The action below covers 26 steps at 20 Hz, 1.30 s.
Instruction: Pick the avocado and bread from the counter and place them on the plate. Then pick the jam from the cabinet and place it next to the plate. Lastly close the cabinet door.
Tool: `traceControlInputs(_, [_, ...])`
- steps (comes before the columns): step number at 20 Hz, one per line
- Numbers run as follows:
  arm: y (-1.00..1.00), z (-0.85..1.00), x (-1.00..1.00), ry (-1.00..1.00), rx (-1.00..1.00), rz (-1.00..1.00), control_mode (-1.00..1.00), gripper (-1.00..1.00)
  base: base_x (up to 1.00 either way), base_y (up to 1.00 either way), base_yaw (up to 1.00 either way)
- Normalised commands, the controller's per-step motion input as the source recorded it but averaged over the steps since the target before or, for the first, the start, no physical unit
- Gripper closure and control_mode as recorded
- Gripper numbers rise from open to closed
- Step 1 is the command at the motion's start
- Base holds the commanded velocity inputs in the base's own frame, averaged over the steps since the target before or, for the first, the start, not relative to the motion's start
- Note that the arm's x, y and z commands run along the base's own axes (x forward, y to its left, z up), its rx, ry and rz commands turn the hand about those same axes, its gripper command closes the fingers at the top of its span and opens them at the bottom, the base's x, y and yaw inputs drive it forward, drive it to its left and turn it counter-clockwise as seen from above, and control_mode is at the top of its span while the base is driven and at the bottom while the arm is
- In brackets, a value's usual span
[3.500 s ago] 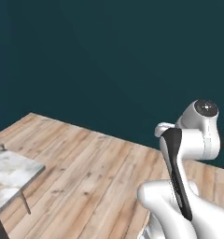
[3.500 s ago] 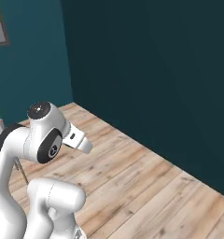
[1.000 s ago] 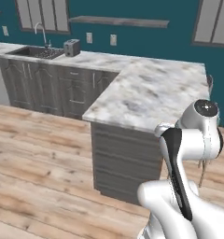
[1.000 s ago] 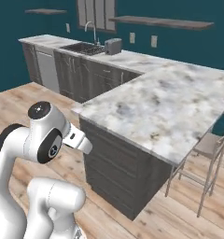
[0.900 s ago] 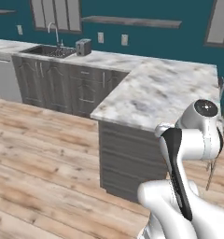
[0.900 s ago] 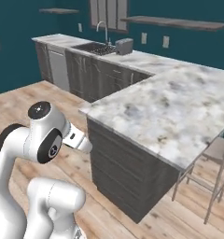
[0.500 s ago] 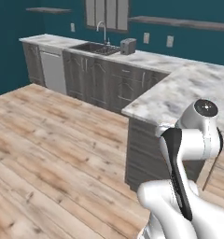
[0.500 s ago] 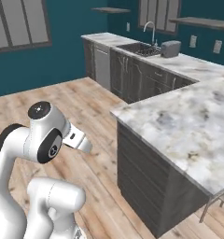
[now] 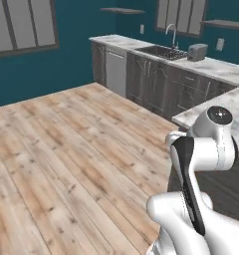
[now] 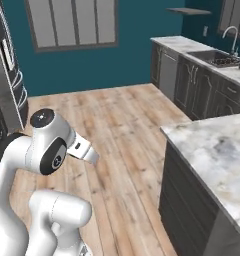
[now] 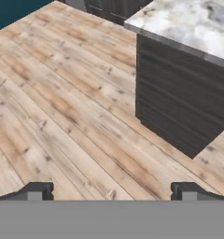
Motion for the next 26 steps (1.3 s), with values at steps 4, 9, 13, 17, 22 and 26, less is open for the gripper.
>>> traceControlInputs(4, [0.0, 0.0, 0.0, 0.0, 0.0, 0.0, 1.0, -1.0, 0.0, 0.0, 0.5])
traceControlInputs(9, [0.0, 0.0, 0.0, 0.0, 0.0, 0.0, 1.0, -1.0, -0.01, 0.0, 0.49])
traceControlInputs(13, [0.0, 0.0, 0.0, 0.0, 0.0, 0.0, 1.0, -1.0, -0.11, 0.02, 0.23])
traceControlInputs(17, [0.0, 0.0, 0.0, 0.0, 0.0, 0.0, 1.0, -1.0, 0.0, 0.0, 0.0])
traceControlInputs(22, [0.0, 0.0, 0.0, 0.0, 0.0, 0.0, 1.0, -1.0, -0.13, -0.13, 0.15])
traceControlInputs(26, [0.0, 0.0, 0.0, 0.0, 0.0, 0.0, 1.0, -1.0, -0.27, -0.31, 0.37])
